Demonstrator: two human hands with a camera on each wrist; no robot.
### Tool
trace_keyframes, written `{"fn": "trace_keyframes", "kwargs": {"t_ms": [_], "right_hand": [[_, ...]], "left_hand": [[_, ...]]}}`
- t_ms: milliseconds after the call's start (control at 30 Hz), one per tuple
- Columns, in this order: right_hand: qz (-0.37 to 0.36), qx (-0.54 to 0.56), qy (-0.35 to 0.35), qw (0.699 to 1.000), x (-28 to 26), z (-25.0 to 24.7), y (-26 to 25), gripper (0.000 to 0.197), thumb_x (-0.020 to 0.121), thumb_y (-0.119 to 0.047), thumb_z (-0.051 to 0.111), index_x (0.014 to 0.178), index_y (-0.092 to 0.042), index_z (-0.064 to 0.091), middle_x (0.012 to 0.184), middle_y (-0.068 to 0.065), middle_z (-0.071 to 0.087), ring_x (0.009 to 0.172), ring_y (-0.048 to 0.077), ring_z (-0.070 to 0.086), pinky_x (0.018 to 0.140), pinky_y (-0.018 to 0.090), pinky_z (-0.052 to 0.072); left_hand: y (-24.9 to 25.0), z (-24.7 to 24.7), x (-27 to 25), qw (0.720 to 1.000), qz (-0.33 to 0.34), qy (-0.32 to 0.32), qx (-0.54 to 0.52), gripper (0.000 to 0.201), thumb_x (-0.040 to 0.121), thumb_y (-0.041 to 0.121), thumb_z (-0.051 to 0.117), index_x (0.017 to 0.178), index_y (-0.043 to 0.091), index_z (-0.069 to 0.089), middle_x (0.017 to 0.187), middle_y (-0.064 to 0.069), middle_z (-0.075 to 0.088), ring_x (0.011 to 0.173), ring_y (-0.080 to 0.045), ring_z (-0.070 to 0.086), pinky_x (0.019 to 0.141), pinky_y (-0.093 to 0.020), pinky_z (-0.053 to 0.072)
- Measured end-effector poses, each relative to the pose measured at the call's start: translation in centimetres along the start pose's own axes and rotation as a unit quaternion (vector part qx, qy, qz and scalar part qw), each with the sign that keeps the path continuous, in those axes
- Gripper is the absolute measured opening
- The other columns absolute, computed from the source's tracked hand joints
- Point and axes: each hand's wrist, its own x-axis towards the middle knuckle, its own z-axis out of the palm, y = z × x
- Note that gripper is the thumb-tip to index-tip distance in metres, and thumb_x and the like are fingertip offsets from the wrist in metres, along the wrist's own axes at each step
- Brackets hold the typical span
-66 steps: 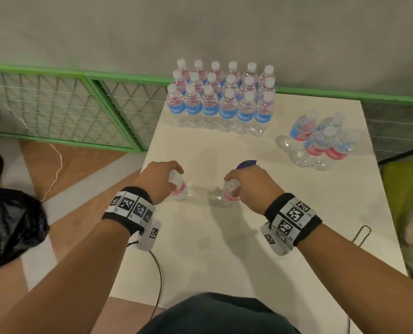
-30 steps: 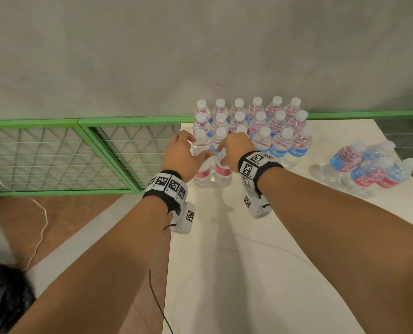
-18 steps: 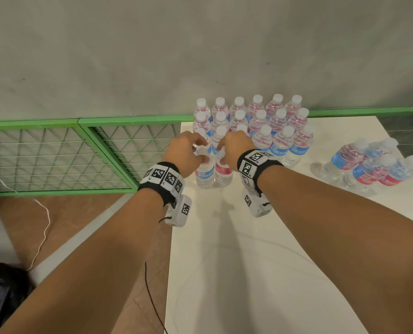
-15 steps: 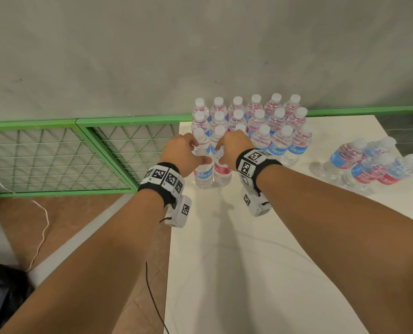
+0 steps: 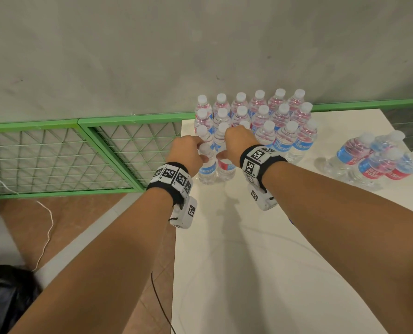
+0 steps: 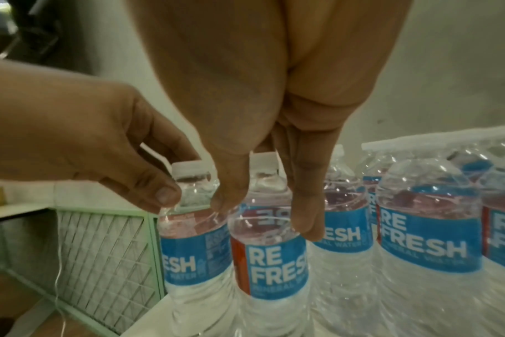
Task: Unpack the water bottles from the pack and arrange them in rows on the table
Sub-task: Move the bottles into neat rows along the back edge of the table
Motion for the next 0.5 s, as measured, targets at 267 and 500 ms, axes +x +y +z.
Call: {"fn": "trace_keyframes", "kwargs": {"t_ms": [267, 500], "right_hand": [[-0.009, -0.019, -0.013, 1.000, 0.3, -0.4, 0.3, 0.058, 0.077, -0.065, 0.064, 0.070, -0.011, 0.044, 0.074, 0.005, 0.050, 0.071, 0.023, 0.051, 0.058, 0.030, 0.037], [-0.105, 0.006, -0.046, 0.993, -0.3, -0.1, 1.8, 0.044, 0.079, -0.016, 0.068, 0.123, -0.017, 0.060, 0.110, 0.009, 0.063, 0.103, 0.027, 0.059, 0.073, 0.027, 0.042]], "left_hand": [[-0.3, 0.2, -0.4, 1.000, -0.004, -0.008, -0.009, 0.033, 0.082, 0.018, 0.074, 0.114, 0.014, 0.068, 0.105, -0.006, 0.069, 0.097, -0.025, 0.065, 0.087, -0.037, 0.054], [-0.2, 0.1, -0.2, 1.000, 0.003, -0.005, -0.002, 0.031, 0.084, 0.015, 0.072, 0.115, 0.012, 0.067, 0.108, -0.009, 0.068, 0.100, -0.027, 0.063, 0.087, -0.036, 0.053]]}}
